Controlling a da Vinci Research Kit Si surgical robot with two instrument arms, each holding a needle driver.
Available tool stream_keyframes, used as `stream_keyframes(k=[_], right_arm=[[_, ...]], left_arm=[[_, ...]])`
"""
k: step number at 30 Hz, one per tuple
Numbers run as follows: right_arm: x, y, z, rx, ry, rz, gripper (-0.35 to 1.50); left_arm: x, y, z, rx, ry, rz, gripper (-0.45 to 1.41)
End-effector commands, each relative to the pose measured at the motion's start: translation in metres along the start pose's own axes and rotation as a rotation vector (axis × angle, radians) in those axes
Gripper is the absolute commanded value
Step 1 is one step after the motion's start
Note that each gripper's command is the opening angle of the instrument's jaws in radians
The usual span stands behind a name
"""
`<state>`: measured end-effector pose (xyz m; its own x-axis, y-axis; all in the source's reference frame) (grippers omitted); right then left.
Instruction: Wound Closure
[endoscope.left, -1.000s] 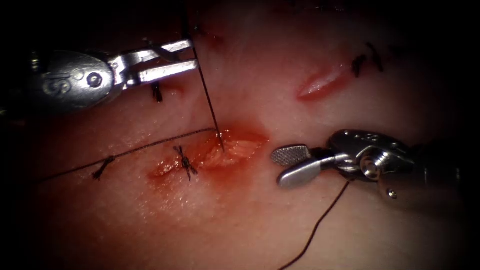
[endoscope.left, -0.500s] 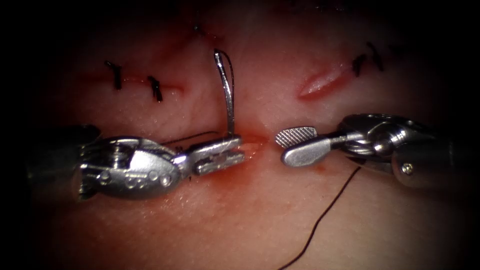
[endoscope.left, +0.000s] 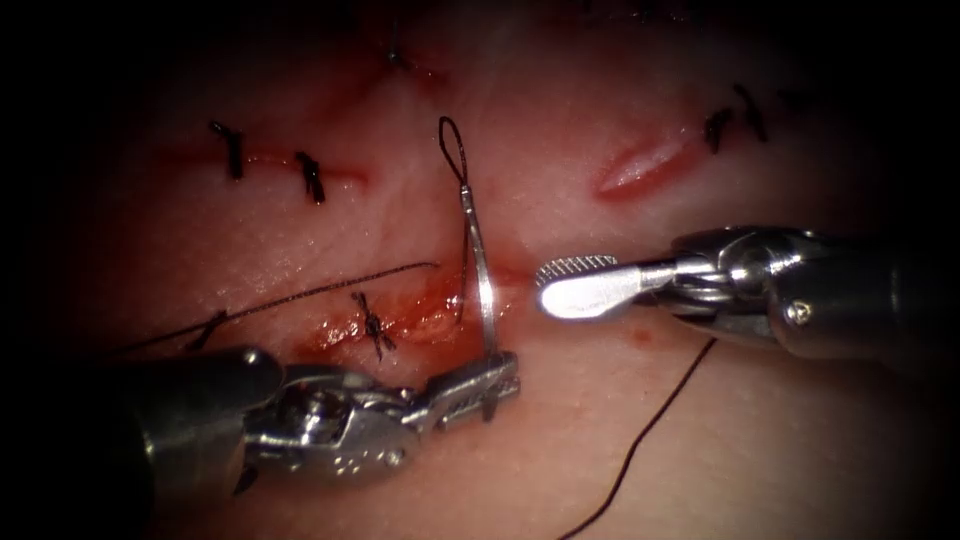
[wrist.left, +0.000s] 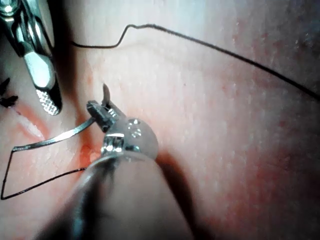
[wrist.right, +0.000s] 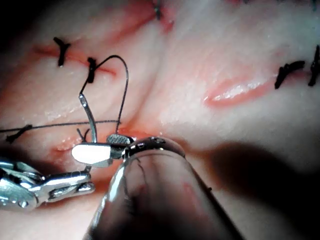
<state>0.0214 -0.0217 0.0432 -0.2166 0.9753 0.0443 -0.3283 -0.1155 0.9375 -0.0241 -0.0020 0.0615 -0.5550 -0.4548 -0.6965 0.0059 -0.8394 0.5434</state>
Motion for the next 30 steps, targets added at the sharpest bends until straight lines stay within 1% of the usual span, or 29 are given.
stream_keyframes(k=[1, 7, 18, 24, 28, 30], right_arm=[[0.0001, 0.0001, 0.0015, -0.002, 0.007, 0.005, 1.28], [-0.0001, 0.0003, 0.0027, -0.032, 0.005, -0.014, 1.30], [-0.0014, 0.0013, 0.0045, -0.048, -0.023, -0.059, 1.30], [-0.0010, 0.0015, 0.0055, -0.058, -0.014, -0.094, 1.33], [-0.0008, 0.0012, 0.0062, -0.058, -0.012, -0.107, 1.33], [-0.0009, 0.0011, 0.0064, -0.055, -0.014, -0.112, 1.30]], left_arm=[[0.0000, 0.0001, 0.0007, 0.000, -0.006, 0.005, -0.45], [0.0013, 0.0000, 0.0004, 0.001, -0.034, 0.058, -0.45], [0.0015, -0.0002, 0.0003, 0.001, -0.033, 0.061, -0.45], [0.0017, -0.0001, 0.0003, 0.001, -0.028, 0.062, -0.45], [0.0018, 0.0000, 0.0005, 0.001, -0.027, 0.062, -0.45], [0.0018, 0.0000, 0.0004, 0.001, -0.027, 0.062, -0.45]])
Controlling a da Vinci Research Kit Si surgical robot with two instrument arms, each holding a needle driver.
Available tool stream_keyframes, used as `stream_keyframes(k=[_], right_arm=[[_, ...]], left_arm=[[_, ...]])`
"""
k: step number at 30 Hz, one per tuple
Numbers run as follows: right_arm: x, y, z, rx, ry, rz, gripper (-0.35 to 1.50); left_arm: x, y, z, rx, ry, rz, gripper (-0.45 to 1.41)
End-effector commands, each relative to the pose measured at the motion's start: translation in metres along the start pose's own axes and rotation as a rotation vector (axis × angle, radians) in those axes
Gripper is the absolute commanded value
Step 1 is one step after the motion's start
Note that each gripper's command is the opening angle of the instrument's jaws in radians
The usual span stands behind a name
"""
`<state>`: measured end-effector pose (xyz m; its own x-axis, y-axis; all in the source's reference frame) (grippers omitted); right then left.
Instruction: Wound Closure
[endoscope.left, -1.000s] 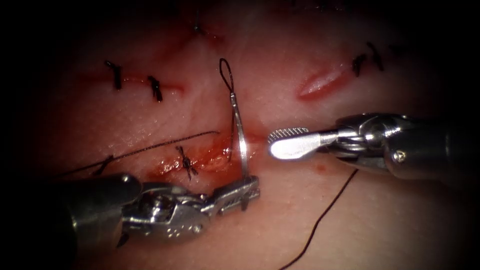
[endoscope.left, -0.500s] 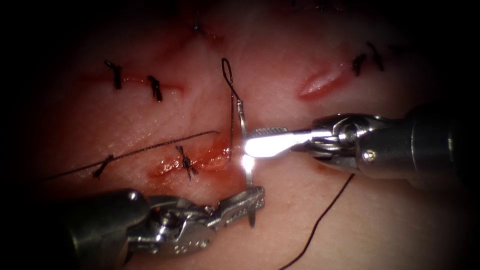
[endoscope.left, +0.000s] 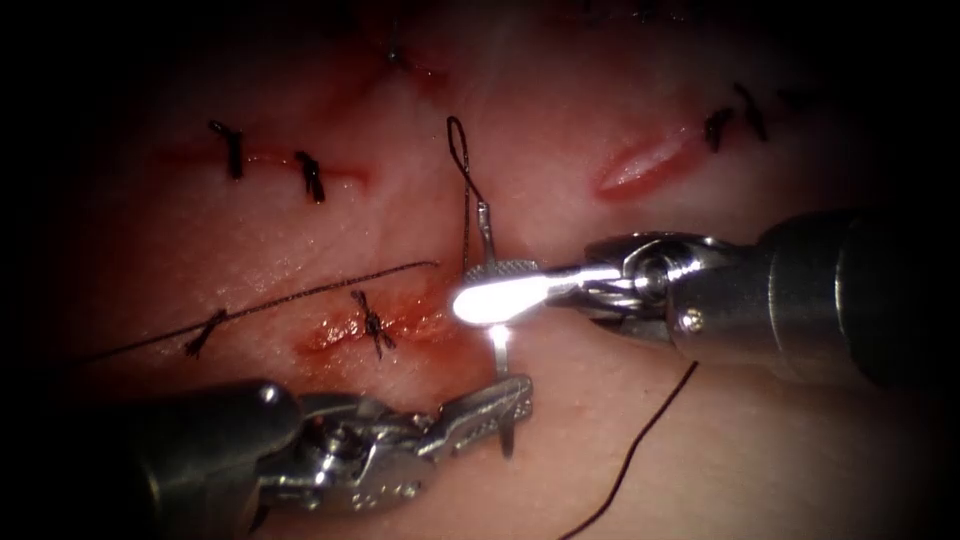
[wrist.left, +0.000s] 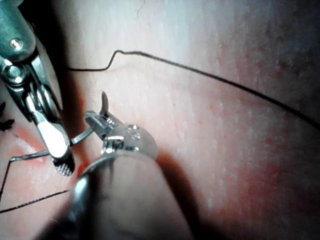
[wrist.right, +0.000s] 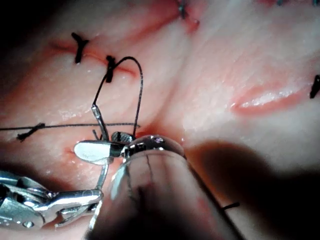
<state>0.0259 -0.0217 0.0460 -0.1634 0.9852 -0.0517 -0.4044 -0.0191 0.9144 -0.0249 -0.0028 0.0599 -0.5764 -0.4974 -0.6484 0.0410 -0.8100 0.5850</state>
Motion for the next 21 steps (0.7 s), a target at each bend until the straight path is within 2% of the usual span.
stream_keyframes(k=[1, 8, 10, 11, 12, 13, 14, 17, 18, 19, 20, 21], right_arm=[[-0.0001, -0.0001, 0.0013, 0.013, -0.005, -0.003, 1.25], [-0.0003, -0.0001, 0.0013, 0.016, -0.008, -0.022, 1.16], [-0.0003, 0.0000, 0.0013, 0.016, -0.008, -0.029, 1.06], [-0.0003, 0.0000, 0.0013, 0.012, -0.012, -0.035, 0.91], [-0.0003, 0.0000, 0.0013, 0.011, -0.015, -0.047, 0.49], [-0.0002, 0.0000, 0.0012, -0.021, -0.012, -0.102, -0.17], [0.0002, 0.0000, 0.0011, -0.077, 0.023, -0.160, -0.35], [0.0005, 0.0001, 0.0011, -0.108, 0.043, -0.154, -0.35], [0.0005, 0.0002, 0.0011, -0.104, 0.041, -0.153, -0.35], [0.0005, 0.0002, 0.0011, -0.100, 0.038, -0.152, -0.35], [0.0005, 0.0002, 0.0011, -0.098, 0.037, -0.152, -0.35], [0.0005, 0.0002, 0.0011, -0.093, 0.033, -0.151, -0.35]], left_arm=[[-0.0001, 0.0002, 0.0007, 0.001, 0.001, 0.000, -0.45], [-0.0001, 0.0002, 0.0006, 0.000, 0.004, 0.000, -0.45], [0.0000, 0.0001, 0.0006, 0.000, 0.004, 0.000, -0.45], [0.0000, 0.0001, 0.0005, 0.000, 0.004, 0.000, -0.45], [0.0001, 0.0001, 0.0005, 0.000, 0.006, 0.000, -0.45], [0.0001, 0.0001, 0.0005, 0.000, 0.006, 0.000, -0.45], [0.0003, 0.0001, 0.0004, 0.000, 0.008, 0.000, -0.45], [0.0004, 0.0001, 0.0003, 0.000, 0.008, -0.001, -0.45], [0.0004, 0.0000, 0.0002, -0.001, 0.009, -0.001, -0.30], [0.0004, -0.0001, 0.0001, -0.001, 0.009, -0.002, -0.03], [0.0003, -0.0002, 0.0000, -0.002, 0.010, -0.003, -0.01], [0.0002, -0.0004, -0.0001, -0.003, 0.011, -0.005, 0.20]])
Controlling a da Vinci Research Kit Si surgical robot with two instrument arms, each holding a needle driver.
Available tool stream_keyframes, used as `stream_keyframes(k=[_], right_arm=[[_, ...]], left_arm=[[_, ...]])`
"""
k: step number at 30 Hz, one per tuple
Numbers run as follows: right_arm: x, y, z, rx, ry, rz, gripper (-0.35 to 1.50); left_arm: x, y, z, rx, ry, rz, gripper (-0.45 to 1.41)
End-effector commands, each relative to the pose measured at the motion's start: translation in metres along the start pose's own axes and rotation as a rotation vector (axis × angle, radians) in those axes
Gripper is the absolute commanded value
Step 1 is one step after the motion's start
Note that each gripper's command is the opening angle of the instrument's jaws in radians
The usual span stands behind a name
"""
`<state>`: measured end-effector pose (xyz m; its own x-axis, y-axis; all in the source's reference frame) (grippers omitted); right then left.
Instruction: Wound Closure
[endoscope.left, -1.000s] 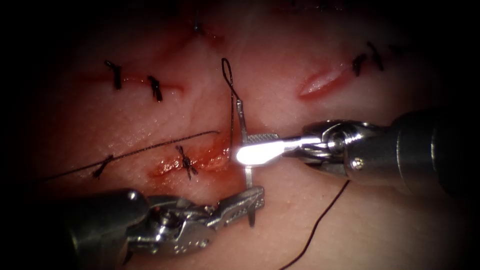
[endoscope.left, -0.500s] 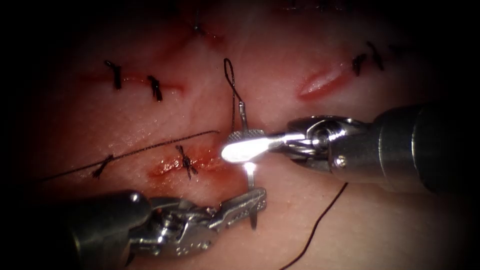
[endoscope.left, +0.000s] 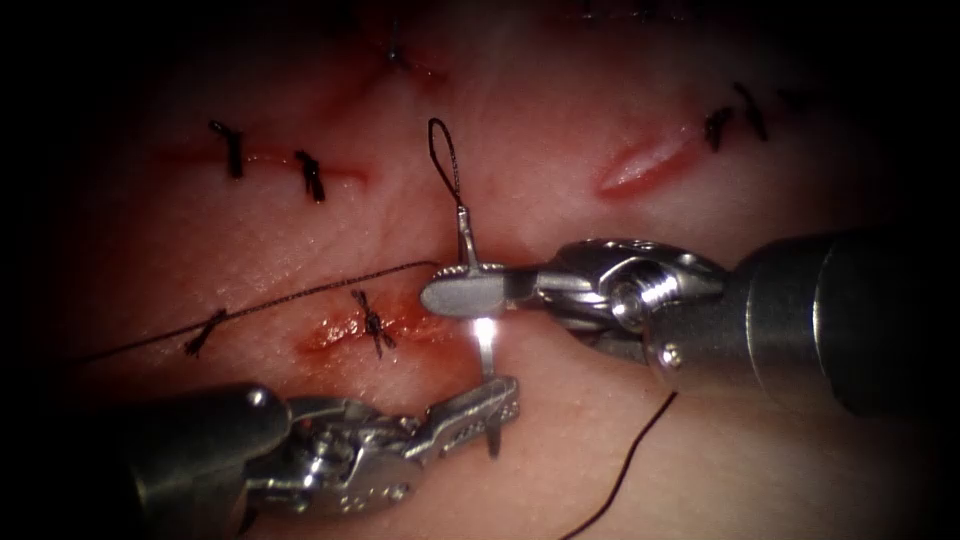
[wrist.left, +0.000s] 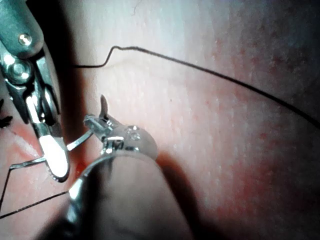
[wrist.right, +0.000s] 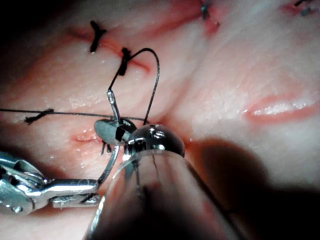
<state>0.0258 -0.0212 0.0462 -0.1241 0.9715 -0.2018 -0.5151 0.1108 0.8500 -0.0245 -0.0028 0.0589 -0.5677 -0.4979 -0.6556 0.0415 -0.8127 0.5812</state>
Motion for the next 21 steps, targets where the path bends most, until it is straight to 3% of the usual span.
stream_keyframes(k=[1, 2, 5, 8, 9, 10, 12, 14, 16, 20, 21], right_arm=[[-0.0001, -0.0001, 0.0010, 0.011, -0.003, 0.001, -0.35], [0.0000, -0.0001, 0.0010, 0.014, -0.005, 0.001, -0.35], [0.0006, 0.0003, 0.0006, 0.040, 0.016, 0.008, -0.35], [0.0013, 0.0007, 0.0003, 0.073, 0.051, -0.002, -0.35], [0.0016, 0.0010, 0.0001, 0.087, 0.062, -0.012, -0.35], [0.0019, 0.0013, 0.0000, 0.102, 0.072, -0.022, -0.35], [0.0026, 0.0019, -0.0003, 0.145, 0.116, -0.047, -0.35], [0.0029, 0.0024, -0.0006, 0.180, 0.155, -0.067, -0.35], [0.0030, 0.0026, -0.0009, 0.193, 0.171, -0.095, -0.35], [0.0030, 0.0027, -0.0011, 0.202, 0.174, -0.197, -0.35], [0.0030, 0.0027, -0.0011, 0.202, 0.174, -0.197, -0.35]], left_arm=[[-0.0003, 0.0000, 0.0007, 0.000, 0.004, -0.003, 0.54], [-0.0004, -0.0001, 0.0007, -0.001, 0.005, -0.004, 0.86], [-0.0012, -0.0008, 0.0003, 0.024, -0.004, -0.245, 1.26], [-0.0018, -0.0011, -0.0002, 0.024, 0.003, -0.319, 1.26], [-0.0025, -0.0013, -0.0006, 0.024, 0.002, -0.387, 0.88], [-0.0032, -0.0013, -0.0009, 0.025, -0.007, -0.418, 0.66], [-0.0051, -0.0013, -0.0013, -0.044, -0.031, -0.488, 0.02], [-0.0080, -0.0014, -0.0014, -0.154, -0.065, -0.565, -0.32], [-0.0108, -0.0012, -0.0013, -0.248, -0.073, -0.612, -0.45], [-0.0145, -0.0004, -0.0004, -0.379, -0.109, -0.662, -0.45], [-0.0145, -0.0004, -0.0004, -0.379, -0.109, -0.662, -0.45]])
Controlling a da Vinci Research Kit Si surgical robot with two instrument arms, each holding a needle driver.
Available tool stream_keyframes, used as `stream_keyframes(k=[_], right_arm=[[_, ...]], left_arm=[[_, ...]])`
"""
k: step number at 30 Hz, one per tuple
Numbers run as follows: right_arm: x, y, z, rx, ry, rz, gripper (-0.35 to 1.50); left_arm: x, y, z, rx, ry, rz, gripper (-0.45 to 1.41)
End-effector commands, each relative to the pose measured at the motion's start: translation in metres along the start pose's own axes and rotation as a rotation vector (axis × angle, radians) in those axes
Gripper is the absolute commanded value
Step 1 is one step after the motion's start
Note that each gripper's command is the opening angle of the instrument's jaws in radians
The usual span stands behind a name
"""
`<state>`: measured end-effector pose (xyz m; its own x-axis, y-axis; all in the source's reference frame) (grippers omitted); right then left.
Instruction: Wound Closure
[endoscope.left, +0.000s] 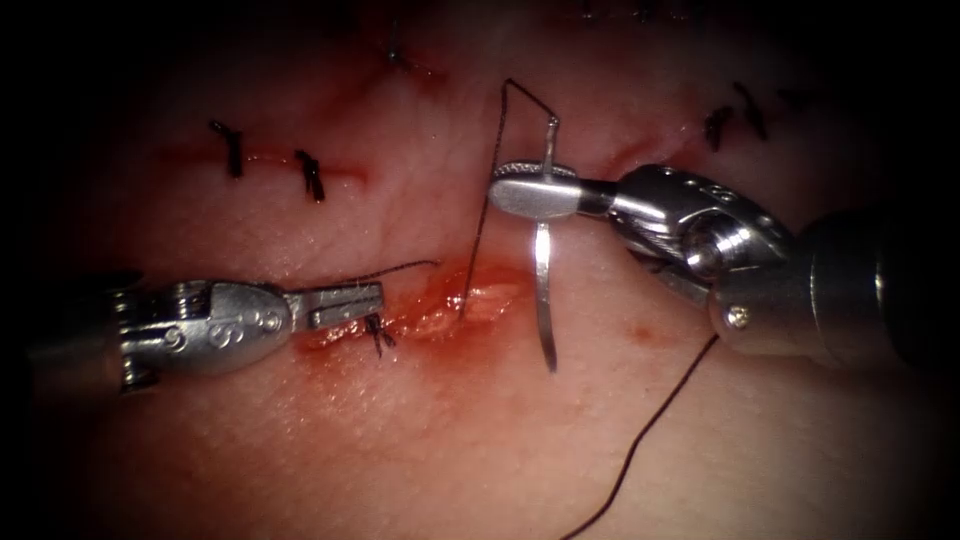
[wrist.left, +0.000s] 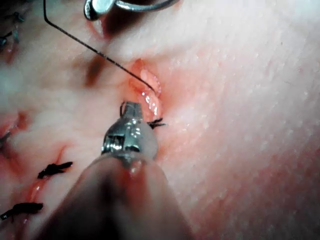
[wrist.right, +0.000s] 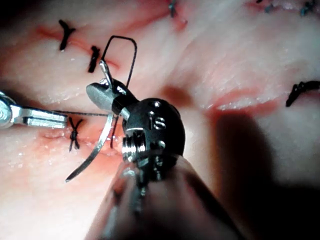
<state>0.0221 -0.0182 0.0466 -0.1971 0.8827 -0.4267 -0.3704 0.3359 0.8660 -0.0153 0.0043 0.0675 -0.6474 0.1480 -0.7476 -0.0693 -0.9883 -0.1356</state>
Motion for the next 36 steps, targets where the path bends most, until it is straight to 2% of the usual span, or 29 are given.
stream_keyframes(k=[1, 3, 4, 7, 19, 20, 28, 33, 36], right_arm=[[-0.0004, 0.0002, 0.0010, 0.015, -0.006, -0.042, -0.35], [-0.0005, 0.0002, 0.0011, 0.065, -0.023, -0.165, -0.35], [-0.0005, 0.0002, 0.0011, 0.065, -0.023, -0.165, -0.35], [-0.0006, 0.0001, 0.0011, 0.097, -0.026, -0.294, -0.35], [-0.0004, 0.0001, 0.0013, 0.117, 0.032, -0.375, -0.35], [-0.0004, 0.0000, 0.0013, 0.121, 0.046, -0.386, -0.35], [0.0001, -0.0003, 0.0019, 0.138, 0.066, -0.418, -0.35], [0.0000, -0.0005, 0.0024, 0.164, 0.068, -0.465, -0.35], [-0.0002, -0.0009, 0.0032, 0.216, 0.097, -0.537, -0.35]], left_arm=[[-0.0003, -0.0003, 0.0011, -0.025, -0.025, -0.004, -0.45], [-0.0004, -0.0001, 0.0019, -0.085, -0.073, -0.008, -0.45], [-0.0004, -0.0001, 0.0019, -0.085, -0.073, -0.008, -0.45], [0.0001, 0.0002, 0.0029, -0.131, -0.093, -0.008, -0.45], [0.0009, 0.0004, 0.0055, -0.199, -0.167, -0.002, -0.45], [0.0007, 0.0005, 0.0064, -0.234, -0.187, -0.005, -0.45], [-0.0015, 0.0008, 0.0087, -0.318, -0.220, -0.032, -0.45], [-0.0024, 0.0005, 0.0094, -0.337, -0.238, -0.049, -0.45], [-0.0031, -0.0007, 0.0099, -0.340, -0.251, -0.054, -0.45]])
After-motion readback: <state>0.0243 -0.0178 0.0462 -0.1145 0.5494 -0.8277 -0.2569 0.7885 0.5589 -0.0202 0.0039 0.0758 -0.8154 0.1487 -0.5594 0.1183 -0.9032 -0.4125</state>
